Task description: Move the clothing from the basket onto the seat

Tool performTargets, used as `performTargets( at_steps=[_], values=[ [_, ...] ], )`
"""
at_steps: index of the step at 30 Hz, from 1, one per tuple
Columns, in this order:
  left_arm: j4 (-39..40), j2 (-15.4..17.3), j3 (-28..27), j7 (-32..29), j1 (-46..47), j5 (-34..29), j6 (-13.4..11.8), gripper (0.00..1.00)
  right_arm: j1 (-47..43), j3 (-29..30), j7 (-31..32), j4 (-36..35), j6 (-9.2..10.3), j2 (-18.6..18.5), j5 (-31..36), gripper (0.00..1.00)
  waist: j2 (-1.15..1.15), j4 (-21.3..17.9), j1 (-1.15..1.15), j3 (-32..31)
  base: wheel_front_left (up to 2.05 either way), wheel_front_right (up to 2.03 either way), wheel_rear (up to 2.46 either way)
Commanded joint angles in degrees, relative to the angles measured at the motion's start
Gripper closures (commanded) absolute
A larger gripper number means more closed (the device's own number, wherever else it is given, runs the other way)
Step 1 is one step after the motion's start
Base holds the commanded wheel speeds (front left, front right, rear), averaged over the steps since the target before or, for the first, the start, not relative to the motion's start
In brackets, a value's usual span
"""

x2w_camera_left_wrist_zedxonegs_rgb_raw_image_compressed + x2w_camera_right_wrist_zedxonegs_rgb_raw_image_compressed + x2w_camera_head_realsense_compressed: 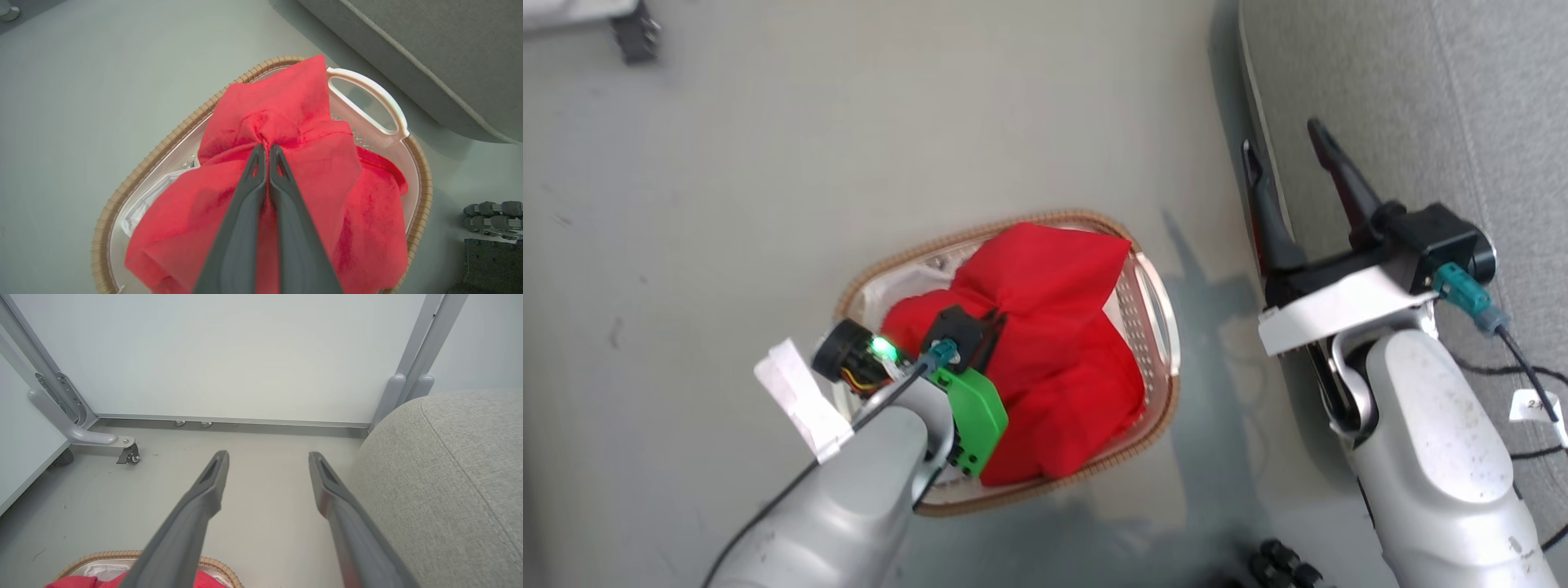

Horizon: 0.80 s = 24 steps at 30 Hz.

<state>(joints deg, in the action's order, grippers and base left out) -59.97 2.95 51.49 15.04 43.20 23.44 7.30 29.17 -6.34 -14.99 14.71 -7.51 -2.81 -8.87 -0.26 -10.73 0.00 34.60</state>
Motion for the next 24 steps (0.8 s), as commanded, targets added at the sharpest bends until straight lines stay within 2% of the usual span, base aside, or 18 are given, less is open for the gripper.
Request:
performTargets(
  at_steps=[1,10,17,24],
  values=[
    [1.5,0.2,-1.1,0.2,-2.3,0.3,0.2,1.00,-1.7,0.2,-0.3,0.7,0.04,-0.2,0.3,0.00,0.26,4.2,0.00,-8.4,0.00,0.00,0.00],
    [15.5,0.9,-11.5,0.1,-11.4,1.1,0.2,1.00,-9.1,-1.0,-0.3,3.4,0.05,-0.3,1.4,0.00,0.26,6.9,0.00,-19.5,0.00,0.00,0.00],
    [27.0,0.4,-17.3,0.1,-14.9,0.5,0.2,1.00,-14.7,-1.7,-0.3,4.9,0.04,-0.2,1.7,0.00,0.26,8.5,0.00,-25.5,0.00,0.00,0.00],
    [36.1,0.1,-20.9,0.1,-16.5,1.3,0.3,1.00,-18.4,-6.4,-0.3,5.8,0.05,-1.0,3.9,0.00,0.26,9.0,0.00,-30.0,0.00,0.00,0.00]
  ],
)
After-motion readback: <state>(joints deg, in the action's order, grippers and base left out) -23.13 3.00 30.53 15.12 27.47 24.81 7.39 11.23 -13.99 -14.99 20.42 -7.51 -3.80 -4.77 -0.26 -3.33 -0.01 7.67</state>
